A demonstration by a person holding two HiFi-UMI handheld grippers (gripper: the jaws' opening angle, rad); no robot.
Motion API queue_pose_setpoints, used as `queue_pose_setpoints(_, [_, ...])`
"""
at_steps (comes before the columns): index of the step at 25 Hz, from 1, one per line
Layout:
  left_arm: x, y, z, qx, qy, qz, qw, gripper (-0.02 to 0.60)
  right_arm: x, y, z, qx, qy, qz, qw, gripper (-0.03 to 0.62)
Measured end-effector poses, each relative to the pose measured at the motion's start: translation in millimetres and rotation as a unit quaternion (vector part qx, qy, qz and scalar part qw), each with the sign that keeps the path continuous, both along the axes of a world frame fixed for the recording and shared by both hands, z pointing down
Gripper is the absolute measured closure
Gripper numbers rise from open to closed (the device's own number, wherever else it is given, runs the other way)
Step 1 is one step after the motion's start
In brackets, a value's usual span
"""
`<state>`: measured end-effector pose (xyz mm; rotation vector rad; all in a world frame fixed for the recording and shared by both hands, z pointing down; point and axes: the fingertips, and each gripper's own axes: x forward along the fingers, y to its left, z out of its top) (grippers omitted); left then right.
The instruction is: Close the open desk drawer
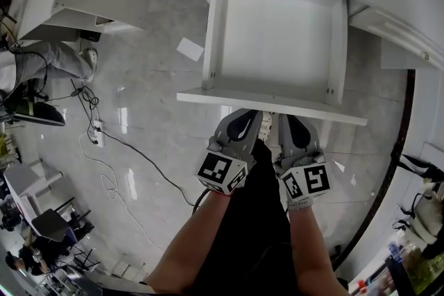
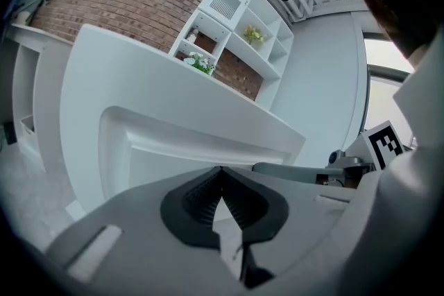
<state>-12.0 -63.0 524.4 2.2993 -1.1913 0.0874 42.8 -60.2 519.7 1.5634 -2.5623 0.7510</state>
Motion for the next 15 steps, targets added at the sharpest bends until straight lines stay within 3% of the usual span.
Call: queue_pose_setpoints(15, [1.5, -38.4, -1.5, 0.018, 0.002, -0.004, 0.9998, 0.583, -0.2, -35.2, -0.8, 0.002, -0.017, 0.006, 1.0, 0.594])
